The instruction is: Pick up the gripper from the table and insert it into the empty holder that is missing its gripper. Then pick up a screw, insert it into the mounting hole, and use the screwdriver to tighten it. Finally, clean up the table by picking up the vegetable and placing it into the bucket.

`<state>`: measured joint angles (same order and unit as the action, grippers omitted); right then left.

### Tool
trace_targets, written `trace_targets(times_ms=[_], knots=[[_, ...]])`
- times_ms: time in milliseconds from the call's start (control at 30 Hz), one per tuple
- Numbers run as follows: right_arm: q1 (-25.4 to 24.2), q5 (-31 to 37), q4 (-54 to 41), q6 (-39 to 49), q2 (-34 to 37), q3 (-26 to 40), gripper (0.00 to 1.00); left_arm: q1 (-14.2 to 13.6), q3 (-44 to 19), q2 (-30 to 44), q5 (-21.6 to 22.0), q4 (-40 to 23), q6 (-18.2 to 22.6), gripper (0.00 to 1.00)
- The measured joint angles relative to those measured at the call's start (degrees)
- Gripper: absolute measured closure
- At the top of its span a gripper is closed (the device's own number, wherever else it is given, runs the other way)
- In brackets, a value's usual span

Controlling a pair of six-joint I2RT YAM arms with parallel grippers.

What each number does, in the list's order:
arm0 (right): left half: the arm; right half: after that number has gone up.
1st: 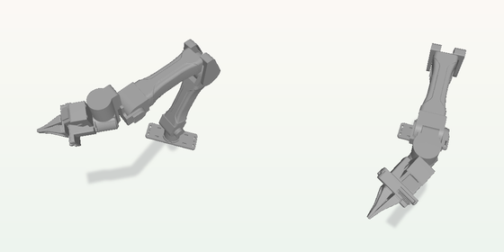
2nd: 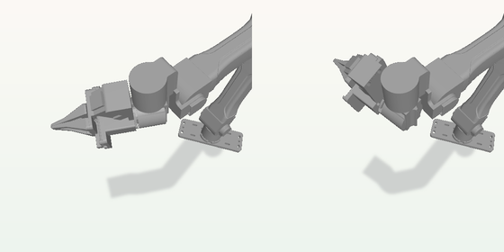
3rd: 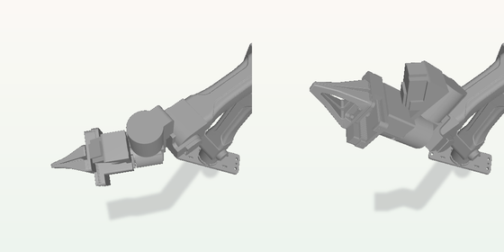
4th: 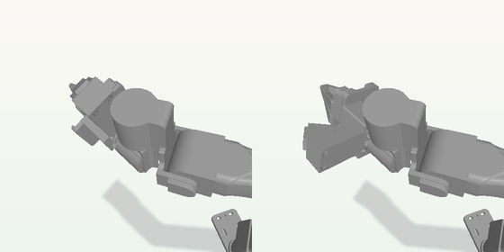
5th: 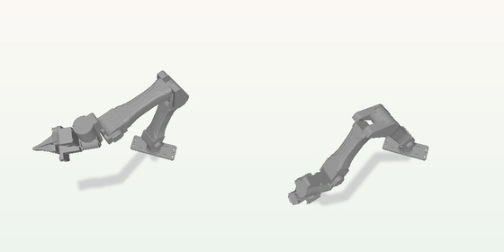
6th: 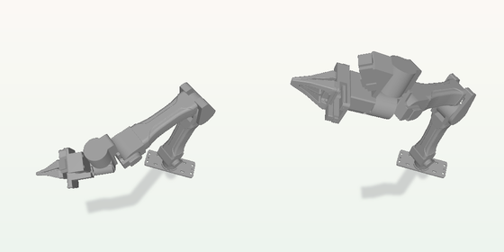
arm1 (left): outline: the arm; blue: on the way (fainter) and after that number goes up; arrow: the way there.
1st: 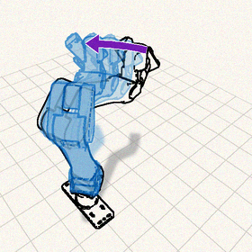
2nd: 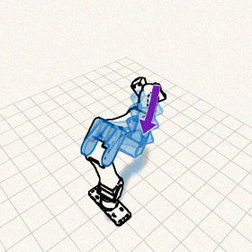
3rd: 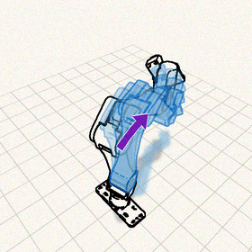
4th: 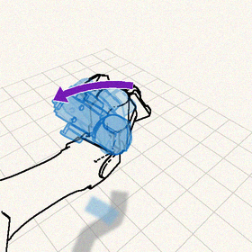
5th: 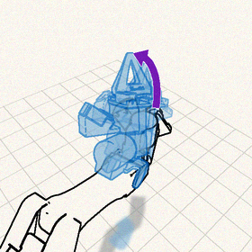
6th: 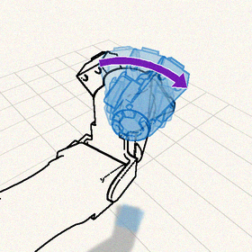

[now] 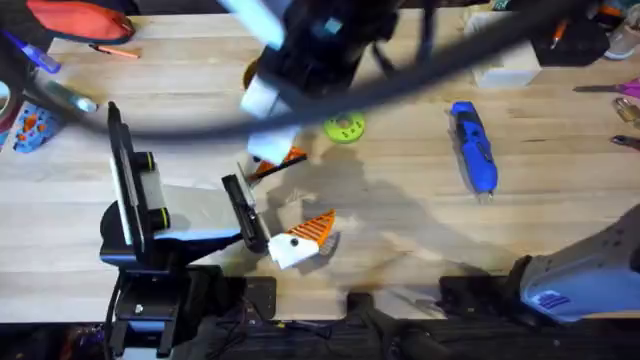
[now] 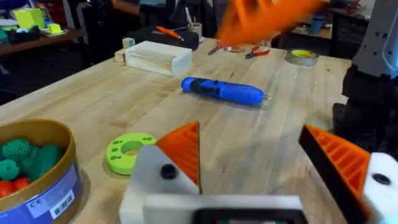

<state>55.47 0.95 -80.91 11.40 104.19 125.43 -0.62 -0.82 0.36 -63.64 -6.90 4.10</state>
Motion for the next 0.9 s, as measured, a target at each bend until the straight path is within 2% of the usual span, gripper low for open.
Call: trace_targets(times_ms=[267,400,667,900], knots=[[-3.9,-0.1,-1.5,-6.7,-1.1,0.0,0.091,0.0,0.0,0.0,0.0,0.0,0.0,0.014],[-5.3,-0.2,-1.4,-8.8,-1.8,-2.3,0.091,0.0,0.0,0.0,0.0,0.0,0.0,0.014],[-8.7,3.9,2.5,-15.1,-9.5,-15.6,0.091,0.0,0.0,0.0,0.0,0.0,0.0,0.014],[-17.4,6.4,4.8,-23.5,-18.8,-26.7,0.091,0.0,0.0,0.0,0.0,0.0,0.0,0.014]])
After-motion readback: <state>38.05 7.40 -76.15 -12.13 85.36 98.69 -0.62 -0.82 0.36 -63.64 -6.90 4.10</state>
